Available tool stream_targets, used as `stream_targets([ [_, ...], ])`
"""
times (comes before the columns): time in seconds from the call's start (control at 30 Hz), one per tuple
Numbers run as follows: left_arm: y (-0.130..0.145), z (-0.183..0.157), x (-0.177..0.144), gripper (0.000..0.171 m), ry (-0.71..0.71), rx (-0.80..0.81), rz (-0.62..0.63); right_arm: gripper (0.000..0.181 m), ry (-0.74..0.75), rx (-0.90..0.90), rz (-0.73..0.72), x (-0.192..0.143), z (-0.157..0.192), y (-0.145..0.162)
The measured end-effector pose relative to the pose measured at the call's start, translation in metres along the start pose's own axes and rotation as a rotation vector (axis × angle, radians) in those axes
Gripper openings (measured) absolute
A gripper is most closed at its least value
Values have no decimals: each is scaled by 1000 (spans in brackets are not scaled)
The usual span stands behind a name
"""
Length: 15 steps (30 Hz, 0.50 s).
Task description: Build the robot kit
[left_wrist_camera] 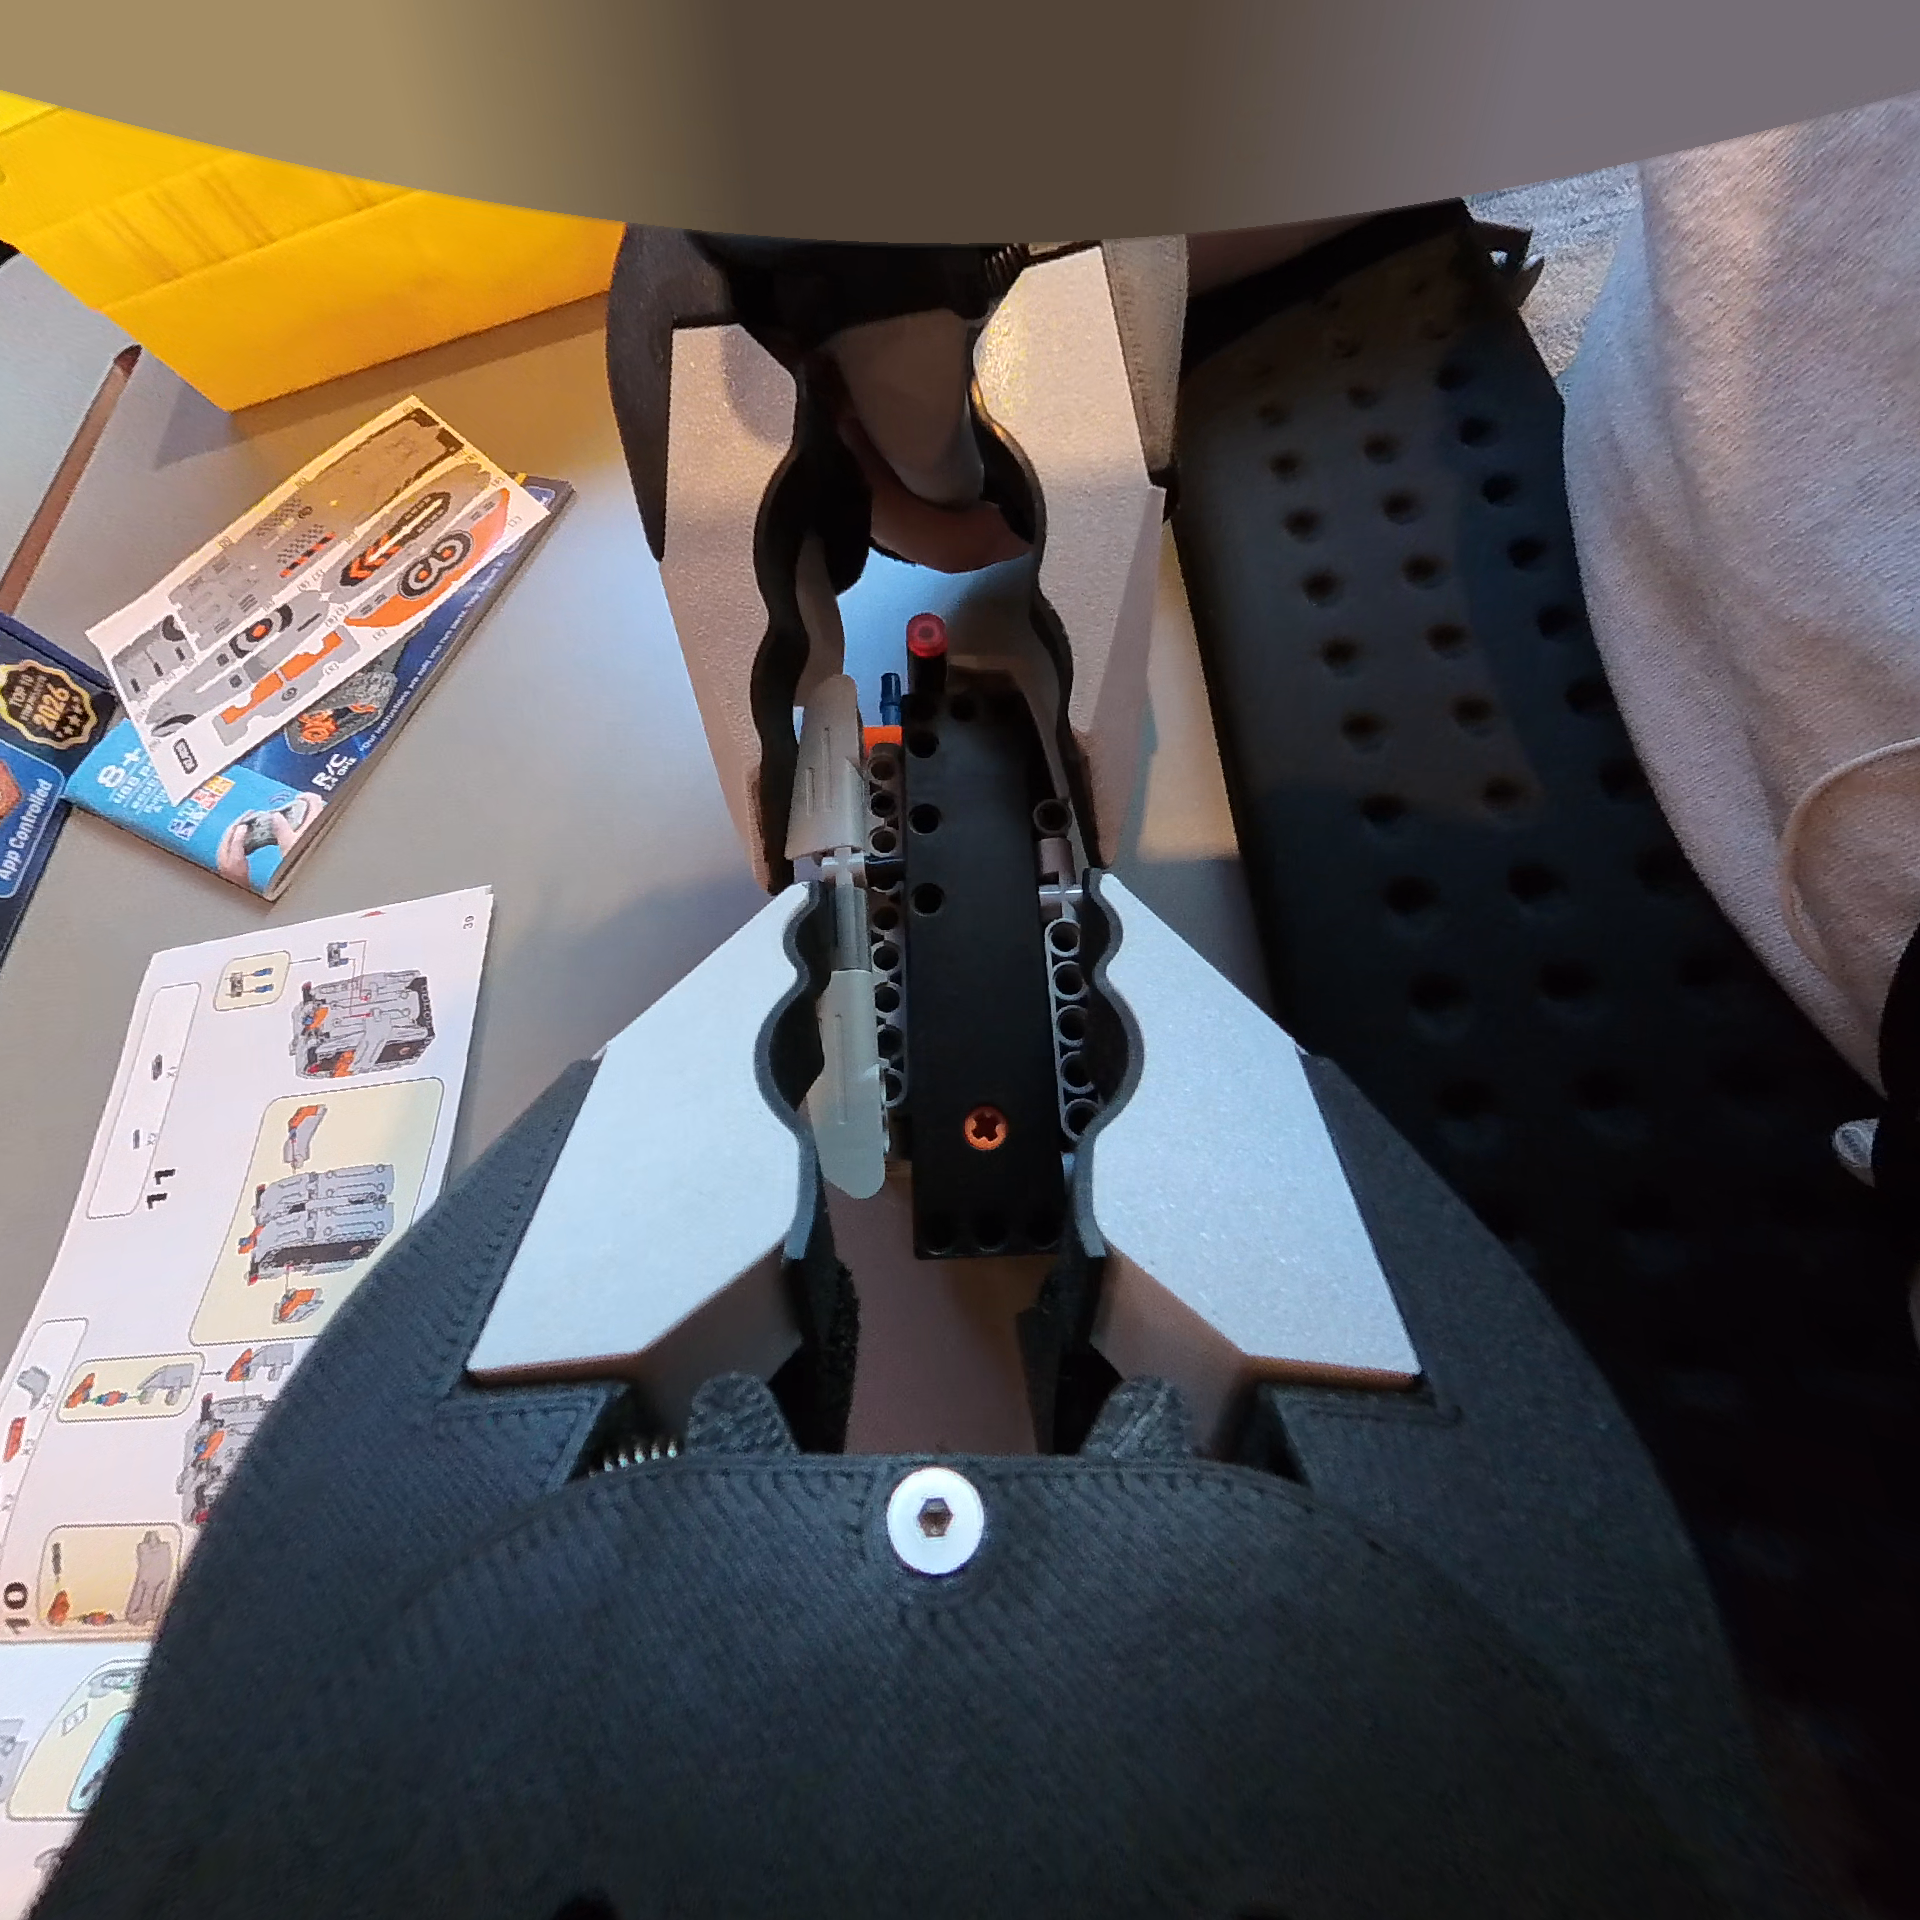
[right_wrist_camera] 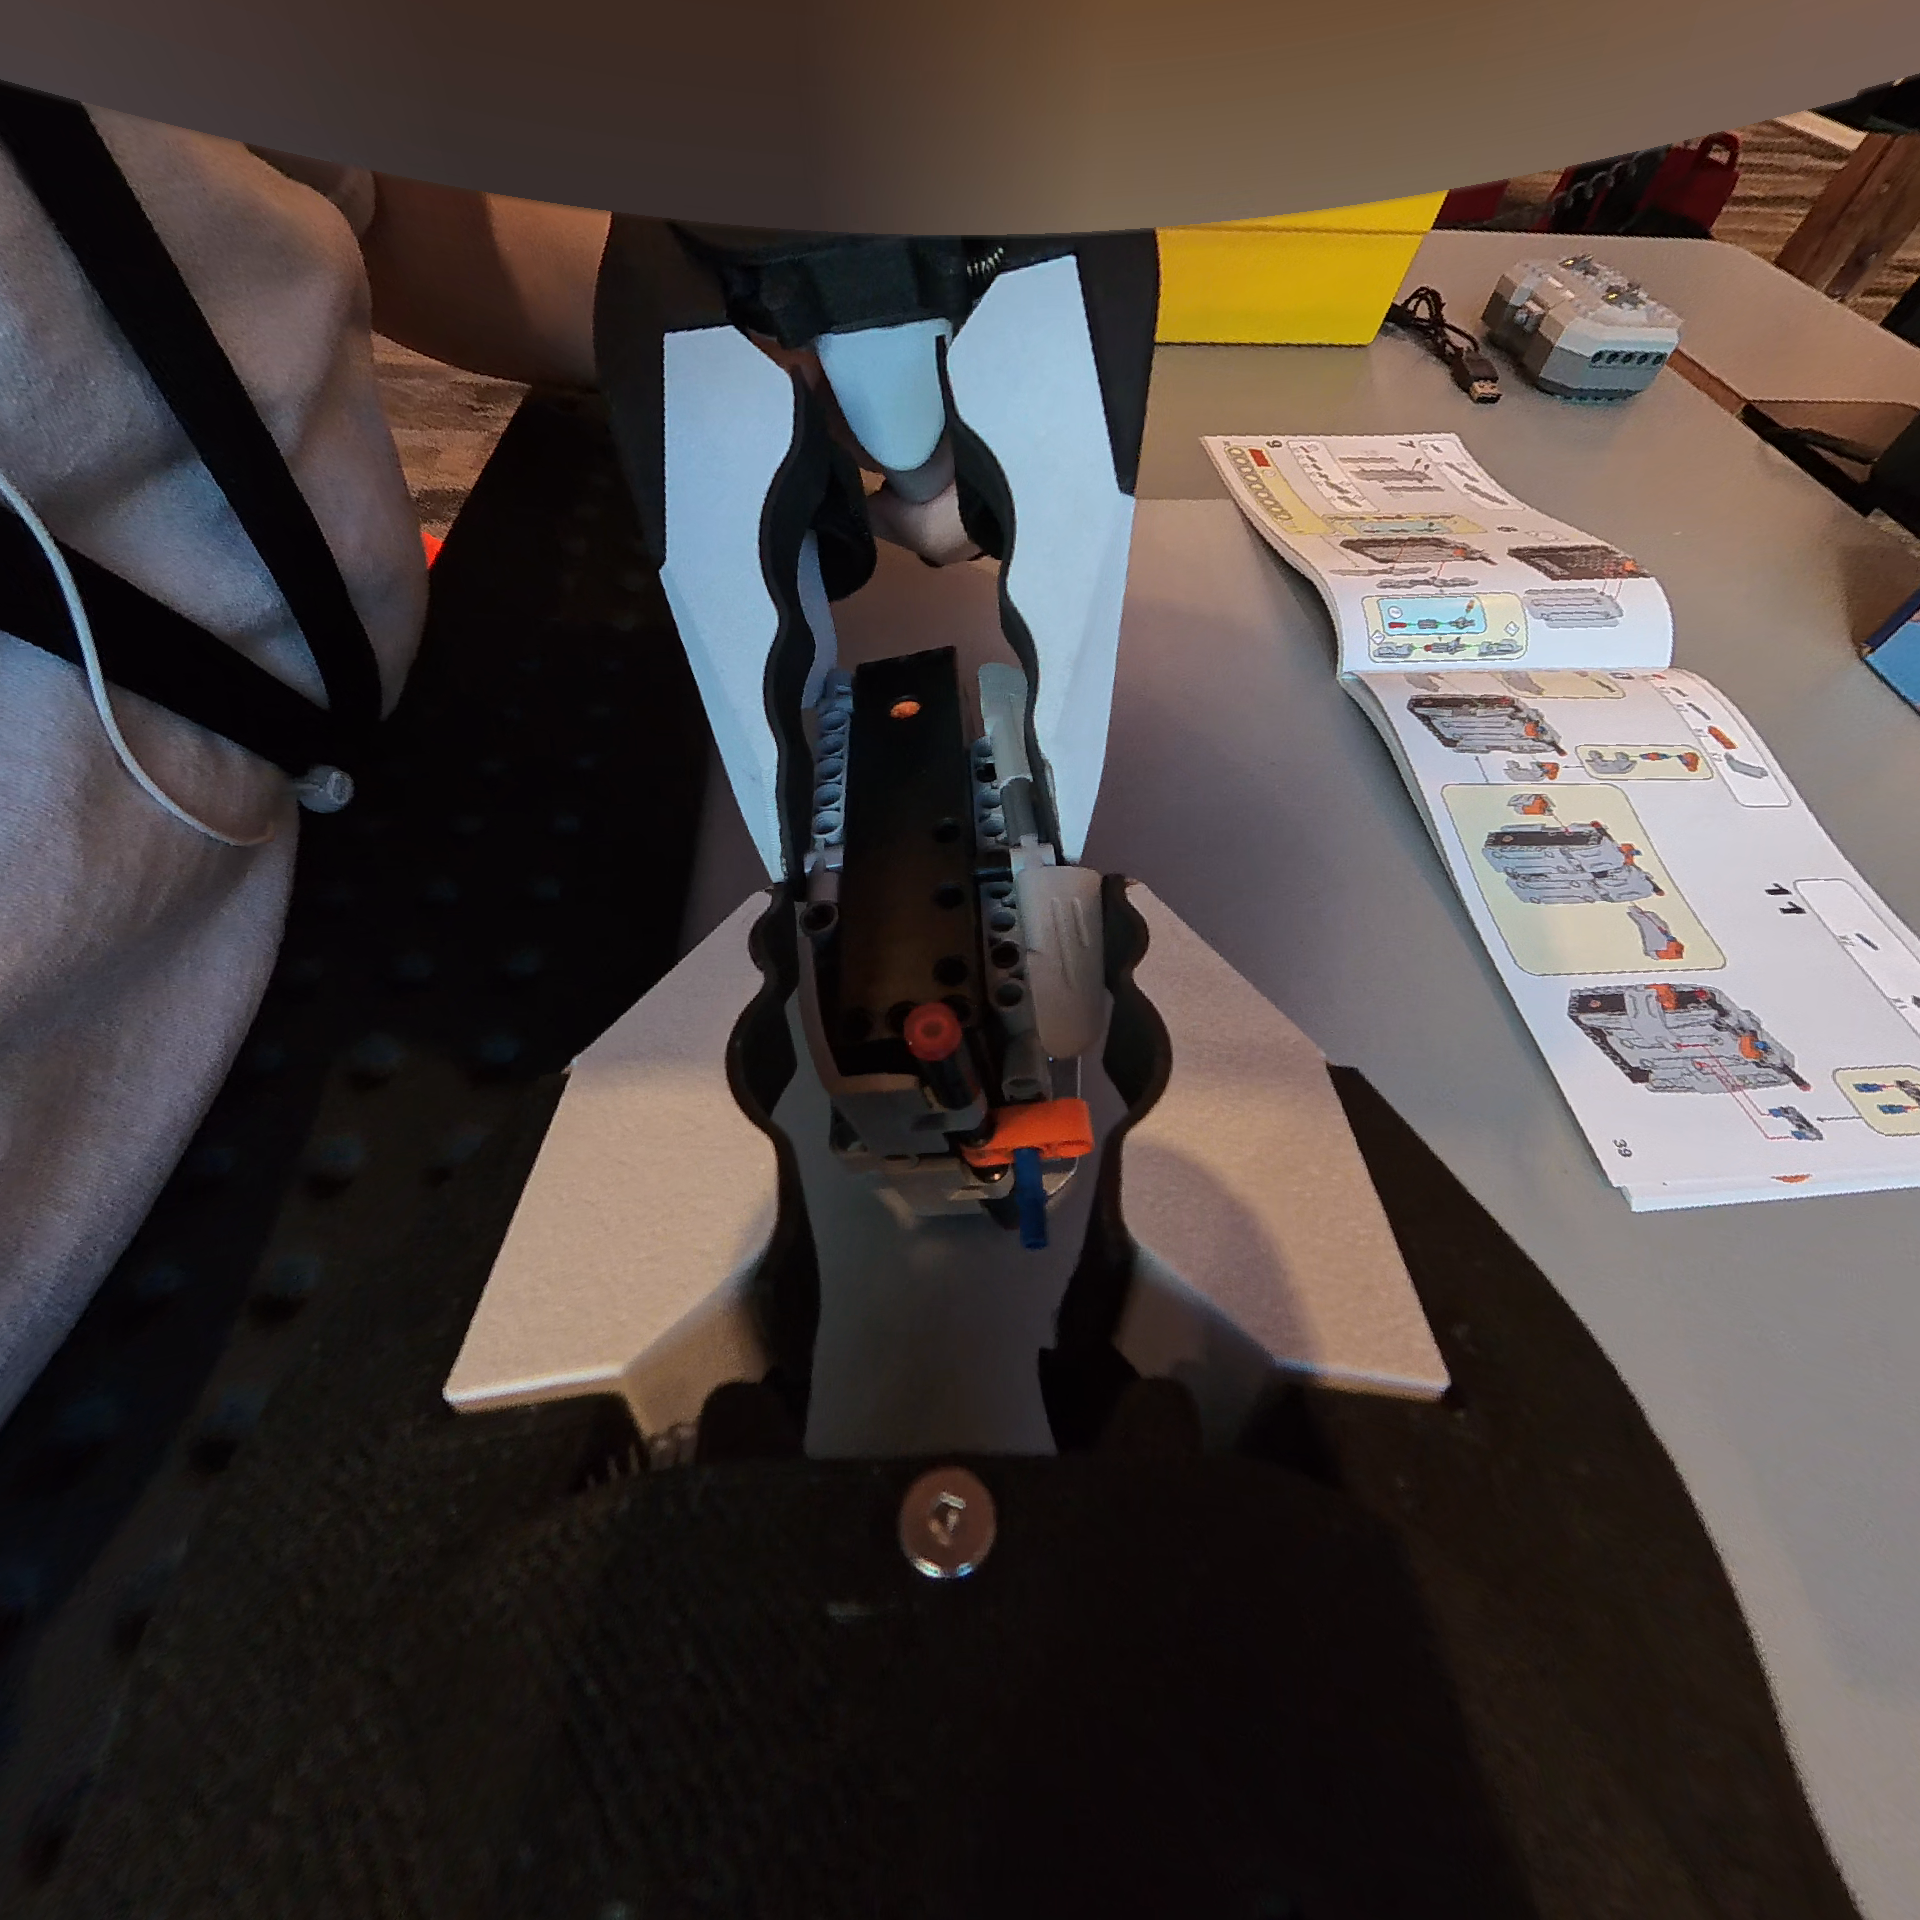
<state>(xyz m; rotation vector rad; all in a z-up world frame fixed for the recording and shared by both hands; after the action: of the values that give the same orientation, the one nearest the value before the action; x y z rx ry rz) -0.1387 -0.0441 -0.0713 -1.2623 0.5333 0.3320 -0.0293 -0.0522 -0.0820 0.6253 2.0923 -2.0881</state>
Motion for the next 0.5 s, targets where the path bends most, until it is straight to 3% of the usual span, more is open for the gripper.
stream_targets([
  [0.5, 1, 4, 1, 47, -8, -30, -25, 57, -7, 32, -35, -1, -4, 2],
])
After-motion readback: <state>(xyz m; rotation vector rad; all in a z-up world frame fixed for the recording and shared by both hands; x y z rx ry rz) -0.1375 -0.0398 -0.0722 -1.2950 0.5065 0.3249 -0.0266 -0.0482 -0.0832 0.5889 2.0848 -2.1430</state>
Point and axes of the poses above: each gripper's, where its closed fingertips meet, x out along the fingers, y out of its underside, z = x × y across the jaws, the point moved 7 cm from there along -x, back along the fingers, and after that the axes turned 1 degree about -z, right-handed, at the moved point
